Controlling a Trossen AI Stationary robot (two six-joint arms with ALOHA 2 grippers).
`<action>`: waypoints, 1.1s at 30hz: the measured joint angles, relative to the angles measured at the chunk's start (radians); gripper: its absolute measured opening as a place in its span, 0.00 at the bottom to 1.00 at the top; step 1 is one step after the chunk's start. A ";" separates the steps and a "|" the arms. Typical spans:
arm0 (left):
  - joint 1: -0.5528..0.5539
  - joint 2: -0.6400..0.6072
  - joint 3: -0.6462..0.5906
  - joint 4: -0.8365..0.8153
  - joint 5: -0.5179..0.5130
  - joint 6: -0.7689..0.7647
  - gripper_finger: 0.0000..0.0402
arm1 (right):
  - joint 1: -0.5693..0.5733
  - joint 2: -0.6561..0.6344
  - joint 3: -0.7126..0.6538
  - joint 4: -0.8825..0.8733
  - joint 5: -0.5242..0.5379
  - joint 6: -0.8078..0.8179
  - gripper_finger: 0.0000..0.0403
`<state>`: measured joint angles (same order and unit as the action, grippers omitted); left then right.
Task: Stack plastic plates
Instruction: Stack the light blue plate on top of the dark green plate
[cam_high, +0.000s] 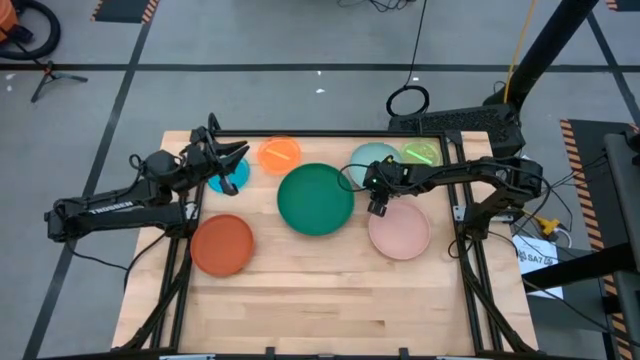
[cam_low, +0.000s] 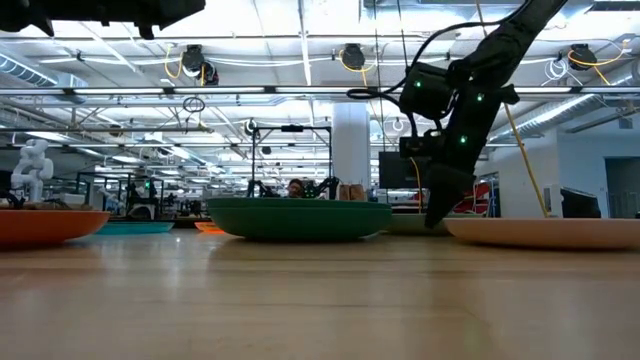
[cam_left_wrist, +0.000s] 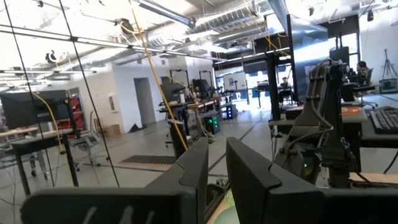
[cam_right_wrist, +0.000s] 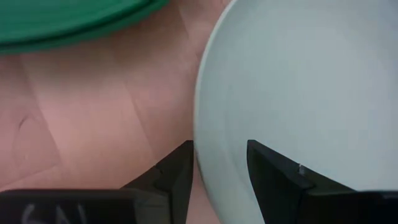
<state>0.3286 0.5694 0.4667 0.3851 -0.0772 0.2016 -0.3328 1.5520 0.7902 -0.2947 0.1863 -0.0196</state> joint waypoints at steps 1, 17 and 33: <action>0.000 0.000 0.000 0.000 0.000 0.000 0.16 | 0.000 0.000 0.000 -0.001 -0.001 0.000 0.35; 0.000 0.000 0.000 0.000 0.000 0.000 0.16 | 0.000 -0.007 0.044 -0.037 -0.027 -0.022 0.03; 0.000 0.000 0.000 -0.002 0.000 -0.020 0.16 | 0.110 -0.006 0.301 -0.034 -0.111 -0.073 0.02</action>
<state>0.3286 0.5694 0.4671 0.3834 -0.0771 0.1812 -0.2231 1.5460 1.0912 -0.3286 0.0757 -0.0930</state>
